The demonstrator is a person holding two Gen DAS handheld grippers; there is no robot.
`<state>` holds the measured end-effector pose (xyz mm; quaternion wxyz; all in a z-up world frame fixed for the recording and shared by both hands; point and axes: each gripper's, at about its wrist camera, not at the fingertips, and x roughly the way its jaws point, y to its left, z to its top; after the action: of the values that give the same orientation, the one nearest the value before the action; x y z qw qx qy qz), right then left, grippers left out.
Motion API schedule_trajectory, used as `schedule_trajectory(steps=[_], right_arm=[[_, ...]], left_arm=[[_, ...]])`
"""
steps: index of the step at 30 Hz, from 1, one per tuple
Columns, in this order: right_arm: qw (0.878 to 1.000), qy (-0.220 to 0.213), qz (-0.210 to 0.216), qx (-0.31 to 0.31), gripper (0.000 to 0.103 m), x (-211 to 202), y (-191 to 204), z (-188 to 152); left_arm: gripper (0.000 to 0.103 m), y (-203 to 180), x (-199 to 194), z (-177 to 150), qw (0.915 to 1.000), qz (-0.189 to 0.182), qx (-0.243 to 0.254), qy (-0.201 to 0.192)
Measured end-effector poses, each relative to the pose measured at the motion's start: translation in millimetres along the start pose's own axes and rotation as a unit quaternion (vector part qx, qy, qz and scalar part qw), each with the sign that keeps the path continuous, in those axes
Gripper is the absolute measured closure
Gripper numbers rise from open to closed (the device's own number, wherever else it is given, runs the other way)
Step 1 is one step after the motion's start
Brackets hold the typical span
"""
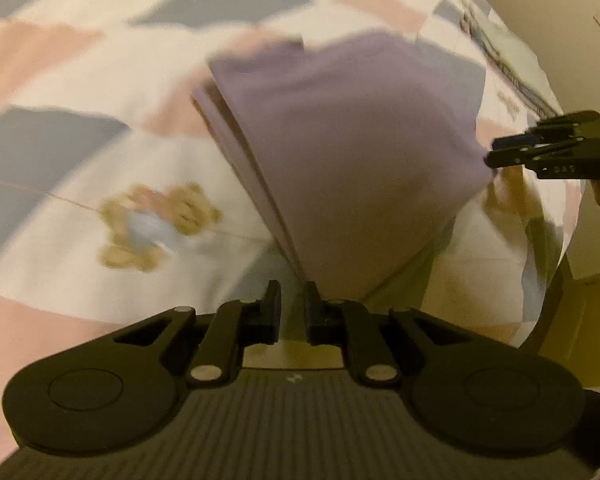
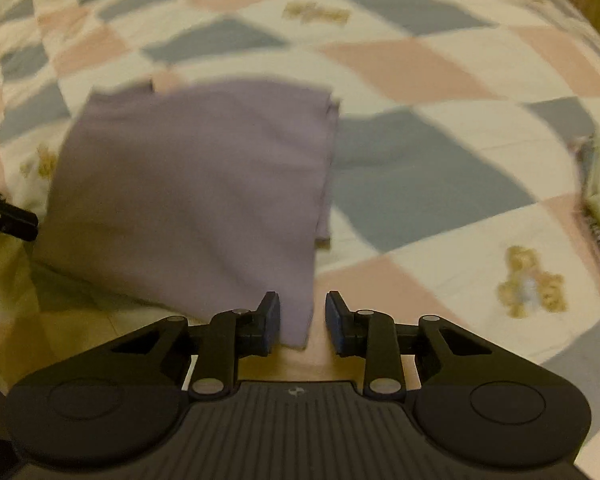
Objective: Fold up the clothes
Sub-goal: 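Move both tools back over the folded tank top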
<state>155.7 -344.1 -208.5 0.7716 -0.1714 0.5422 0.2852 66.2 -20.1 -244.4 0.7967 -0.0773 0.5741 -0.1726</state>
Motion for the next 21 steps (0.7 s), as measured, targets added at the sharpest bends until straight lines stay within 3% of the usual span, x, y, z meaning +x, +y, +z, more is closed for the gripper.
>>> schedule_trajectory(steps=[3, 6, 9, 13, 15, 21], right_arm=[[0.999, -0.045, 0.015, -0.014, 0.072, -13, 14, 17], [0.995, -0.073, 0.048, -0.041, 0.071, 0, 35, 45], [0.988, -0.091, 0.059, -0.111, 0.071, 16, 65, 66], [0.978, -0.057, 0.046, -0.194, 0.077, 41, 75, 69], [0.984, -0.04, 0.031, -0.171, 0.077, 44, 56, 63], [0.995, -0.033, 0.014, -0.089, 0.075, 18, 27, 49]], left_arm=[[0.095, -1, -18, 12, 0.9986, 0.011, 0.0, -0.052], [0.094, -8, -11, 33, 0.9966, 0.004, 0.004, -0.082], [0.094, -20, 12, 49, 0.9957, -0.002, 0.042, -0.083], [0.093, -14, 36, 49, 0.9951, 0.013, 0.082, -0.054], [0.1, 0, 34, 44, 0.9965, 0.012, 0.066, -0.05], [0.095, 26, 10, 36, 0.9975, 0.036, -0.004, -0.061]])
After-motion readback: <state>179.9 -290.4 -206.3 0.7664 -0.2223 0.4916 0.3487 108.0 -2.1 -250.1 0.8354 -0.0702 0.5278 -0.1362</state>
